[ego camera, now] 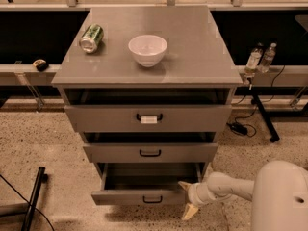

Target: Open bottom drawer

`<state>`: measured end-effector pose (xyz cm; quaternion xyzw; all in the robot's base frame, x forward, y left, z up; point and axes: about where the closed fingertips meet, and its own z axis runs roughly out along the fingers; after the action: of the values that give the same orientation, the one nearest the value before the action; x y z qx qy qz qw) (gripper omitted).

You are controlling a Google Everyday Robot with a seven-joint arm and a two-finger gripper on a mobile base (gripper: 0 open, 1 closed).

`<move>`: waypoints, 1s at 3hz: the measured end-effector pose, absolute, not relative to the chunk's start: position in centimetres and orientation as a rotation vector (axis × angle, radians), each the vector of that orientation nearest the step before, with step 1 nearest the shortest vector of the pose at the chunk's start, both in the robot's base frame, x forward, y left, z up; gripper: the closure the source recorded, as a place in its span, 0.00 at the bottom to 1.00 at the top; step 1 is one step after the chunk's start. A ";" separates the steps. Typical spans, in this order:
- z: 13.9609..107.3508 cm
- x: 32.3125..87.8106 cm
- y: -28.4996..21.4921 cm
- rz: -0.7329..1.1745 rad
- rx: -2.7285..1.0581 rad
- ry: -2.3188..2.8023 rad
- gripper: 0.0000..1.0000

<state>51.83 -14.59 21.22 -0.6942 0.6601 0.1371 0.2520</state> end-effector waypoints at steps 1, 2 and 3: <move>21.2 51.8 -14.6 0.373 -1.888 1.795 0.00; 21.2 51.8 -14.6 0.373 -1.888 1.795 0.00; 20.7 52.1 -15.1 0.388 -1.901 1.801 0.00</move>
Offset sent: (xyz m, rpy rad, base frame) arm 0.0000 0.0000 0.0000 0.0000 0.0000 0.0000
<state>52.10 -15.11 20.70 -0.6963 0.6595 0.1422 0.2448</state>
